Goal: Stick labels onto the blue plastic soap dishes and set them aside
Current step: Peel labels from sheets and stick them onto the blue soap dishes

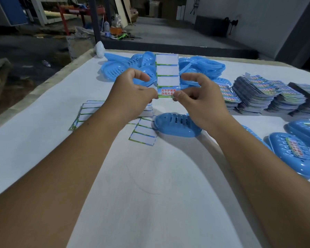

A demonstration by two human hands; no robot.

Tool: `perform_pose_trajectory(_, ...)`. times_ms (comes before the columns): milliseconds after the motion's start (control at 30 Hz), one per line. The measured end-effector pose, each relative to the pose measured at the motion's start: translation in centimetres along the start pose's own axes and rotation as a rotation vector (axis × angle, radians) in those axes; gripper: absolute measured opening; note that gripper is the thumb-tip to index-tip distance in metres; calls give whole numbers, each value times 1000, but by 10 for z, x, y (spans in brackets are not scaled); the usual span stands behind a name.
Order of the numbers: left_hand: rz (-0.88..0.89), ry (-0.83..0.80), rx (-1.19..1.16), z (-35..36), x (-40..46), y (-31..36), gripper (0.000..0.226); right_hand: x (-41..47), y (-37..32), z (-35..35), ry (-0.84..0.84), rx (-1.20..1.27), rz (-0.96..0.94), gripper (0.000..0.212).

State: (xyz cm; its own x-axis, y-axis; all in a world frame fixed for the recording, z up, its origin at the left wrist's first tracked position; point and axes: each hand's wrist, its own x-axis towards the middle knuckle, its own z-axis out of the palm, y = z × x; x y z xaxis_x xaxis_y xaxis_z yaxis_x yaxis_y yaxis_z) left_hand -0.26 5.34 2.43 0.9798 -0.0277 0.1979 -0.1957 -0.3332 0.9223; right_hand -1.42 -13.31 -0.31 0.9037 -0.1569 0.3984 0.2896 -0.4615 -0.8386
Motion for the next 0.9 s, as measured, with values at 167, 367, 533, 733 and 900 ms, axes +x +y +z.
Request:
perform_pose_trajectory(167, 37, -21, 15, -2, 0, 0, 31, 1, 0, 1, -10, -10, 2, 40)
perform_pose_trajectory(367, 126, -71, 16, 0, -3, -1, 28, 0, -1, 1, 73, -142, 28, 34)
perform_pose_trajectory(533, 208, -73, 36, 3, -4, -3, 26, -2, -6, 2, -12, -65, 5, 21)
perform_pose_trajectory(733, 271, -56, 99, 7, -5, -4, 27, -8, -15, 3, -62, -44, -24, 25)
perform_pose_trajectory(900, 278, -43, 134, 9, -4, -5, 27, -8, -16, 3, -22, -56, 31, 23)
